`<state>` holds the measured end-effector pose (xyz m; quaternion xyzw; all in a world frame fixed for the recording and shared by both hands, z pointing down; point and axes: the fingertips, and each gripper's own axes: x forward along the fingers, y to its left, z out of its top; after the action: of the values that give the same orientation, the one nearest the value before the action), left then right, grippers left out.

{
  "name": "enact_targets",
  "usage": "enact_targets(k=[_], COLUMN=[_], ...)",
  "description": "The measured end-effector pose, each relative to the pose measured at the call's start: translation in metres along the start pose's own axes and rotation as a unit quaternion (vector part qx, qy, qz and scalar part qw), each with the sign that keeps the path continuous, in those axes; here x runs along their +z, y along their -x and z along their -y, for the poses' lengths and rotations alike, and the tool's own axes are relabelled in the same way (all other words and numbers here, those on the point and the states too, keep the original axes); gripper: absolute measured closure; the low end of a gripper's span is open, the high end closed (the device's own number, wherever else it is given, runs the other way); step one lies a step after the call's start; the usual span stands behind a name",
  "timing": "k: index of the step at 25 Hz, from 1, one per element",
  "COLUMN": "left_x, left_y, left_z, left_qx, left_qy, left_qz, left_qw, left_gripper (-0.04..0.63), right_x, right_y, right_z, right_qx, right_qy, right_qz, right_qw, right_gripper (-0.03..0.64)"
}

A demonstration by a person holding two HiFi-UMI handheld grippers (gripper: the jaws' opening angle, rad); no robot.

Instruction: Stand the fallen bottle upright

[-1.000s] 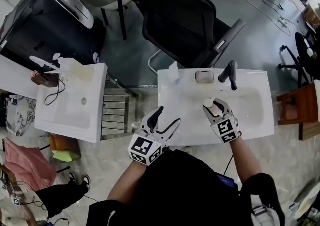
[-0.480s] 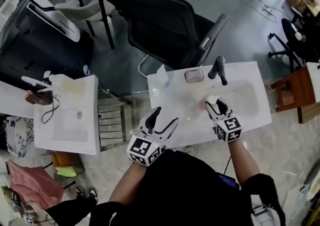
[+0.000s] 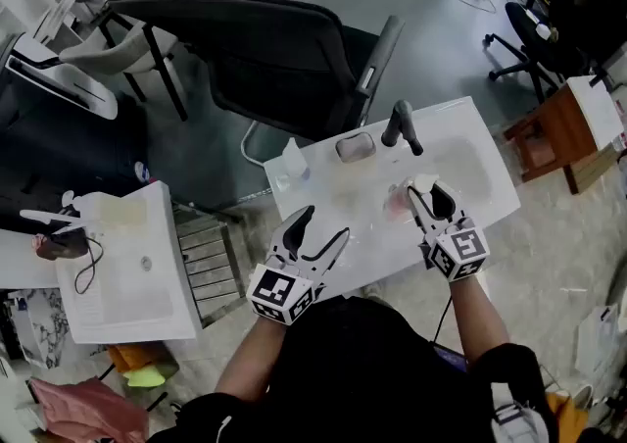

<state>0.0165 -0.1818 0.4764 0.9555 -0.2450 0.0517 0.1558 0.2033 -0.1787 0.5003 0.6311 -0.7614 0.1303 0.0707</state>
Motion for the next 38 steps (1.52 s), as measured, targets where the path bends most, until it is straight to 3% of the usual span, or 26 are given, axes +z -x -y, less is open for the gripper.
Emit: enact_targets(k=[6,10,19,26,38], left_x=[0.009,0.009,0.003,0.005,0.020], left_y=[-0.018,-0.033,-0.087,-0.117,-0.131], left_z=[0.009,0.020,0.041,0.056,0.077], left_qx=[-0.035,-0.030,0.059,0.136,0.179], left_qy=[-0.010,-0.012,0.016,0.018,-0.008], left_qz=[0.001,0.000,0.031,0.059,0.069], left_qw=[0.9994,0.9995,0.9976,0.9888,0.9814], left_gripper=[0.273,0.273,0.273,0.273,0.273], right_x=[0.034,0.043,0.055,0.077,0.103], right_y=[0.020,0.030,0.025,-0.009,-0.066], right_z=[0.019,0.046,0.115,0.155,0.180], right_qx=[-0.044,-0.049,0.023,0.100,0.132], right_qy=[0.014,0.006,0.027,0.049,0.046], right_qz=[0.042,0.057,0.059,0.064,0.078], right_qw=[0.998,0.997,0.998,0.992,0.987], right_gripper=[0.439,0.439,0.440,0.442,0.442])
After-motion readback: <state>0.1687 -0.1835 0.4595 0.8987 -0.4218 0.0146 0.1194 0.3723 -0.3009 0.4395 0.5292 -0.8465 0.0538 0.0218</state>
